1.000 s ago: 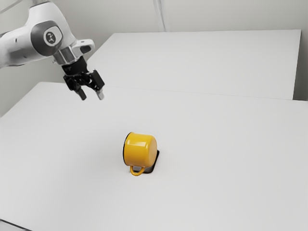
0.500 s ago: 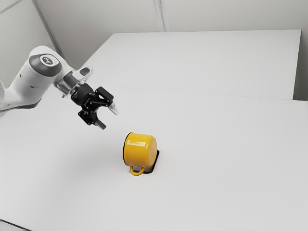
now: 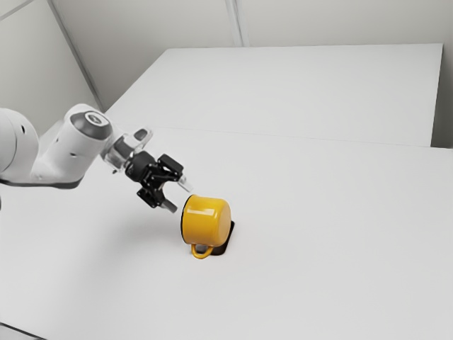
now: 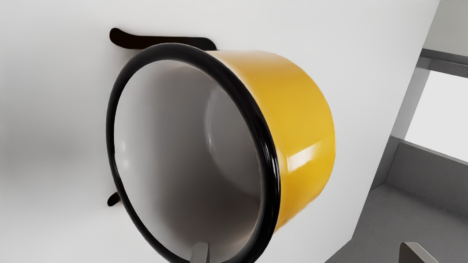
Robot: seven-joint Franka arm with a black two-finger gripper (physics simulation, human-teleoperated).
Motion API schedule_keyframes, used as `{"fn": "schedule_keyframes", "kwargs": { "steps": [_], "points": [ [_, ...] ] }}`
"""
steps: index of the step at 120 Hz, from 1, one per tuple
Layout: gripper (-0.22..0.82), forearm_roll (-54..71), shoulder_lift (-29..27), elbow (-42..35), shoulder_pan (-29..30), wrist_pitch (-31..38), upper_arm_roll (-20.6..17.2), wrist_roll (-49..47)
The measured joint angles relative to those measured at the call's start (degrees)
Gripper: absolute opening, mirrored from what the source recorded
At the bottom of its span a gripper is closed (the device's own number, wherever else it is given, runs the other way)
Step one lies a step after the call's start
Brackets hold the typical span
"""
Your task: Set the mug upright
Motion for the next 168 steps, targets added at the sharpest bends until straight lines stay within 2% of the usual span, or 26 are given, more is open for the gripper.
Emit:
{"fn": "schedule_keyframes", "kwargs": {
  "steps": [38,72,83,102,125,142,168],
  "points": [
    [0.55,-5.31,4.4,-0.24,-1.26,3.06,0.0,6.76],
    [0.54,-12.79,5.57,-0.34,-1.82,3.45,0.0,11.01],
    [0.44,-14.04,5.39,-0.97,-1.84,3.45,0.0,11.93],
    [0.2,-15.69,4.55,-2.17,-2.13,3.55,0.0,13.18],
    [-0.03,-16.19,3.93,-2.16,-2.45,3.81,-0.08,14.29],
    [-0.11,-16.16,3.38,-2.04,-2.6,4.02,-0.12,14.77],
    [-0.17,-14.2,-0.75,-1.79,-3.67,4.65,-0.96,13.41]
  ]
}}
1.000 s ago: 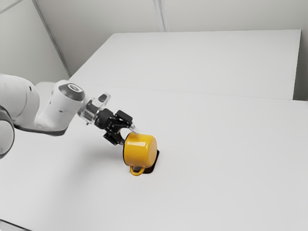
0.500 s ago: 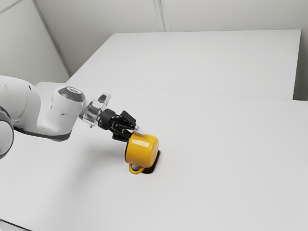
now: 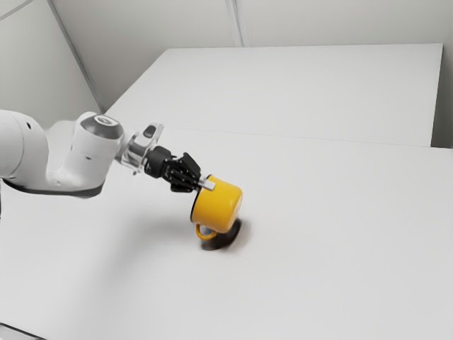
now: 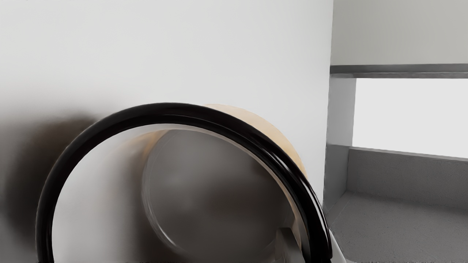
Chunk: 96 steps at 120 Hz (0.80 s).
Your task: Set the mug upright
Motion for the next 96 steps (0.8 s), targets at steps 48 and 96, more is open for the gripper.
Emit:
{"fn": "schedule_keyframes", "kwargs": {
  "steps": [48,96],
  "points": [
    [-0.18,40.95,-9.53,0.82,-1.09,10.96,-11.83,-10.43],
    [-0.18,74.04,-9.68,0.06,-3.34,14.42,-17.77,-25.51]
  ]
}}
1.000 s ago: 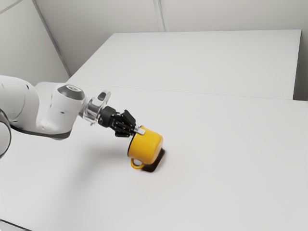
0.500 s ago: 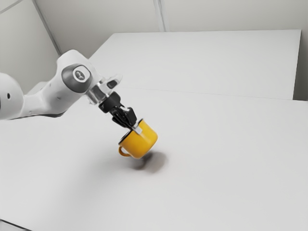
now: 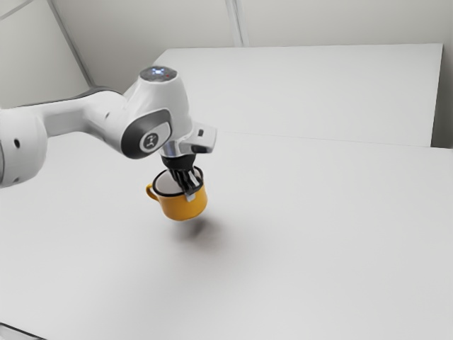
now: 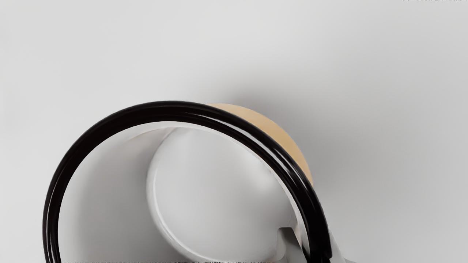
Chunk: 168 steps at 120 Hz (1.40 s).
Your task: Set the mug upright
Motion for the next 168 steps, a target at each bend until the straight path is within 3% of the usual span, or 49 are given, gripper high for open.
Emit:
{"fn": "schedule_keyframes", "kwargs": {
  "steps": [64,132,139,156,168],
  "points": [
    [-0.18,3.99,6.38,-1.39,1.86,14.07,-0.21,-14.2],
    [-0.18,4.09,8.45,-3.32,2.12,16.77,-0.18,-21.96],
    [-0.12,3.93,8.46,-3.34,2.09,16.71,-0.2,-22.31],
    [0.18,3.09,7.93,-3.35,2.1,16.41,-0.25,-22.43],
    [0.33,2.83,6.19,-3.25,2.11,16.05,-0.27,-22.62]
  ]
}}
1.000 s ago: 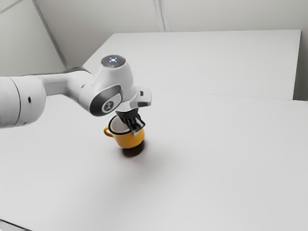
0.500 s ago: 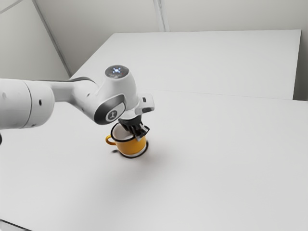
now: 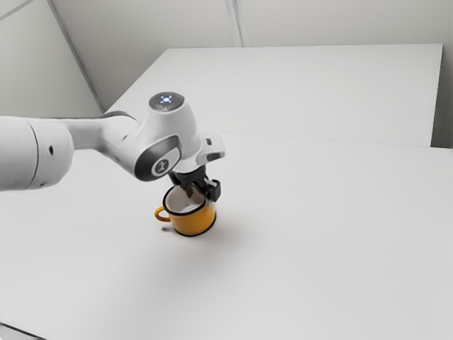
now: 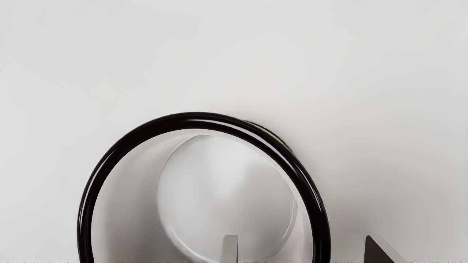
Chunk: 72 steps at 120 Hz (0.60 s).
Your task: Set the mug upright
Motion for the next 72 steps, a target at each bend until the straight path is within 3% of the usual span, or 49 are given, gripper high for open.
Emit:
{"fn": "schedule_keyframes", "kwargs": {
  "steps": [16,44,72],
  "points": [
    [0.45,-0.69,-3.35,1.66,-0.09,-1.79,0.07,-0.08],
    [0.54,-3.96,-4.25,16.09,0.14,-14.29,1.38,2.78],
    [0.57,-8.51,0.43,33.02,3.84,-28.64,1.51,8.44]
  ]
}}
